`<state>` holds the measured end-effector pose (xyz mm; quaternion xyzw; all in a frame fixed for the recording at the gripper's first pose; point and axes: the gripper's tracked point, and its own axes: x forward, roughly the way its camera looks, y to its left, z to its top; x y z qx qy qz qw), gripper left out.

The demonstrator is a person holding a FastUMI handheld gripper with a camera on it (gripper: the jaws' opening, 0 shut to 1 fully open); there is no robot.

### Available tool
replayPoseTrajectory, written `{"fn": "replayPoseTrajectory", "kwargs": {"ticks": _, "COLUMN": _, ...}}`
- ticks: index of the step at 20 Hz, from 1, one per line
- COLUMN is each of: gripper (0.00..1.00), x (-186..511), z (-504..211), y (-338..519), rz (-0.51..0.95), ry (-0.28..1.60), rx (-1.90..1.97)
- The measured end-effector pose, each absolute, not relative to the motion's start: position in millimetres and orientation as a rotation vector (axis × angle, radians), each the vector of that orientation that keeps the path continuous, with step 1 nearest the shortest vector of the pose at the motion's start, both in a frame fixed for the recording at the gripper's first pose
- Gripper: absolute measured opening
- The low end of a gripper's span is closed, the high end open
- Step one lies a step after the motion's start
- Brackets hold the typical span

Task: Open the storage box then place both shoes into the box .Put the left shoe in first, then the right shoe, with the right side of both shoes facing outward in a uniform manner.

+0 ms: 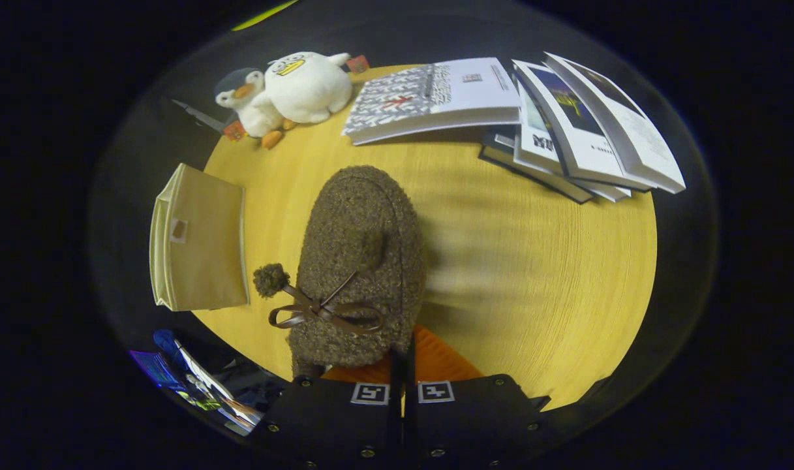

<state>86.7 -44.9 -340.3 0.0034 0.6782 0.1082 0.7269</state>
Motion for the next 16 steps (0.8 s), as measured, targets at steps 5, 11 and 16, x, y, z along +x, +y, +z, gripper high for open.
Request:
{"fn": "replayPoseTrajectory", "kwargs": {"ticks": 5, "gripper": 0.02, "x": 107, "z": -282, "y": 17, "rz": 0.385, "ry": 1.425, "rx": -0.081}}
{"fn": "replayPoseTrajectory", "kwargs": {"ticks": 11, "gripper": 0.02, "x": 127, "z": -243, "y": 109, "rz": 0.555, "ry": 1.368, "rx": -0.154}}
{"fn": "replayPoseTrajectory", "kwargs": {"ticks": 16, "gripper": 0.02, "x": 143, "z": -226, "y": 198, "rz": 0.715, "ry": 1.333, "rx": -0.223}}
